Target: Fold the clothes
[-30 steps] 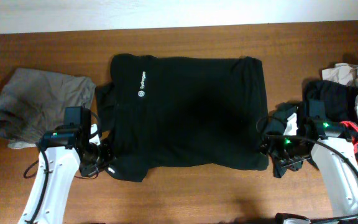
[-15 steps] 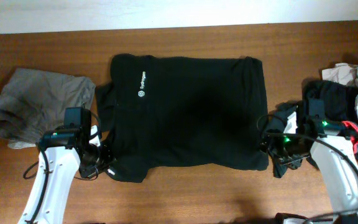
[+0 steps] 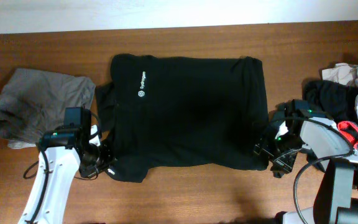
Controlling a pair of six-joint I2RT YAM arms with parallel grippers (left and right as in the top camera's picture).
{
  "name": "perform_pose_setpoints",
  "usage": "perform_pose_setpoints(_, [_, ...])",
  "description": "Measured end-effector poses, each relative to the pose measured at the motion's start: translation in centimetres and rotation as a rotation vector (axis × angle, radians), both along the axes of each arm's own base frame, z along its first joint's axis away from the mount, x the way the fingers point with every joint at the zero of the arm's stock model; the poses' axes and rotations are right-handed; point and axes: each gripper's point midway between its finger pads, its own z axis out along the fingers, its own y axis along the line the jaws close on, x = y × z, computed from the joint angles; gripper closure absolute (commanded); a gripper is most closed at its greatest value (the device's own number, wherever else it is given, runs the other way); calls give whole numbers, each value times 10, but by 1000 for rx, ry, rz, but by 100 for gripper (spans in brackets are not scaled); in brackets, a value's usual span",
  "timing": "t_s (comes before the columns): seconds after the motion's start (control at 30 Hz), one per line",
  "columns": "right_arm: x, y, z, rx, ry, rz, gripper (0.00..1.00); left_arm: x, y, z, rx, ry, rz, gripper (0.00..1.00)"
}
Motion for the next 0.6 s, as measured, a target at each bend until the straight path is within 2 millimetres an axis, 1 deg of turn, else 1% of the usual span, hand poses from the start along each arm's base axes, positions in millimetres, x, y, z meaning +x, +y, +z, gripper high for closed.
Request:
perform_pose_setpoints(0.1, [-2,2,-7,6,-10,-4,21,1,0,0,0,-5,0,99])
perform_pose_setpoints(0.17, [-3,5,-16,21,-22,-28,23,1,0,0,1,-5,0,99])
perform_pose_setpoints(0.23, [-1,8,-17,47,-39,-78,28,2,0,0,0,-7,0,99])
perform_pose_setpoints(0.33, [2,11,-17,74,-54,-140,41,2,0,0,1,-8,0,99])
perform_pose_setpoints(0.4, [4,13,-17,91,-60,-158,62,2,0,0,1,-8,0,99])
perform_pose_setpoints(0.5, [4,16,-19,108,-60,-166,80,2,0,0,1,-8,0,99])
perform_pose_setpoints(0.6, [-4,19,-20,122,-31,-159,89,2,0,0,1,-8,0,100])
